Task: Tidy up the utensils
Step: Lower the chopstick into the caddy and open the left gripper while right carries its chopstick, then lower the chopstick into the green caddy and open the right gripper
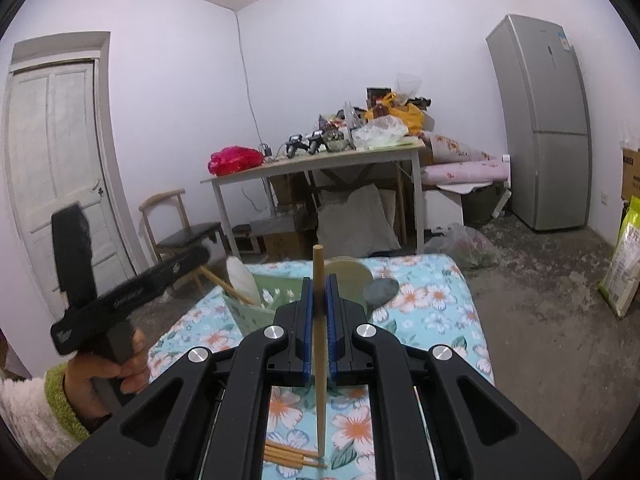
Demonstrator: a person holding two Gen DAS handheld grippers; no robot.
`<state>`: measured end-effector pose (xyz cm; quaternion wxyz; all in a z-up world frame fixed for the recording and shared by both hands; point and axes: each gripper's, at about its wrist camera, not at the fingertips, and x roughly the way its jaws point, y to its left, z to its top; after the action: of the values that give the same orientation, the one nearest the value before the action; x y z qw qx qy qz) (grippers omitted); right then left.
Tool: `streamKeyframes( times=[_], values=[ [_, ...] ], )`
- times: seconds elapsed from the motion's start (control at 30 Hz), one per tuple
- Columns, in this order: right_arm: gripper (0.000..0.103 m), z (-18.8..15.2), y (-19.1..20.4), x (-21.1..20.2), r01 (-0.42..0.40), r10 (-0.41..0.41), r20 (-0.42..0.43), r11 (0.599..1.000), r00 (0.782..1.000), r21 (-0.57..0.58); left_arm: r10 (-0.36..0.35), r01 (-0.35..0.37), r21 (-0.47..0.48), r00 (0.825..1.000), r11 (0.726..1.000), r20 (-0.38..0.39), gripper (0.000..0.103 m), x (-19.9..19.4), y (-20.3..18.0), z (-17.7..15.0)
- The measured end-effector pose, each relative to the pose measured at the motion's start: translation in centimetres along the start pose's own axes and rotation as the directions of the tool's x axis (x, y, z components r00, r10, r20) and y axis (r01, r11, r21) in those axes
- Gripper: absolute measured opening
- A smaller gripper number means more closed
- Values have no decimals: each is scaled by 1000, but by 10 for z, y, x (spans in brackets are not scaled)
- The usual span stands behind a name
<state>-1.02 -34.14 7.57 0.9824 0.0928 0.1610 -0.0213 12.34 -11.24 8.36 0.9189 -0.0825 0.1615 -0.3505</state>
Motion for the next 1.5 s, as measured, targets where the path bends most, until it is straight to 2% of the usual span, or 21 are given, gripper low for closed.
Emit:
streamKeyframes(
  times=[0.17,0.4,0.57,0.67,0.87,1.0,1.2,1.37,1.5],
  values=[
    [6,27,11,-9,0,3,75,999,997,-39,12,-12,-25,1000,1000,-9,83,-28,14,-8],
    [6,68,32,-3,5,15,188,994,982,-107,48,-58,-82,992,995,-118,88,-51,42,-37],
    [6,87,42,15,-13,37,219,994,975,-109,49,-76,-117,974,990,-220,88,-57,54,-66],
    [6,93,47,29,7,22,235,993,972,-121,64,-91,-102,968,991,-244,88,-63,55,-80],
    [6,100,49,57,-5,27,215,995,976,-101,82,-103,-72,964,992,-254,89,-66,56,-84],
    [6,110,51,57,-37,54,224,996,973,-81,84,-105,-71,965,992,-247,89,-66,58,-83],
    [6,119,59,68,-40,60,225,995,972,-95,91,-115,-81,962,990,-258,89,-65,63,-83],
    [6,97,68,94,-8,36,197,990,980,-139,105,-131,-86,960,988,-261,89,-66,68,-84],
    [6,65,64,123,4,12,116,990,993,-140,120,-148,-87,957,985,-265,89,-66,71,-86]
  ],
)
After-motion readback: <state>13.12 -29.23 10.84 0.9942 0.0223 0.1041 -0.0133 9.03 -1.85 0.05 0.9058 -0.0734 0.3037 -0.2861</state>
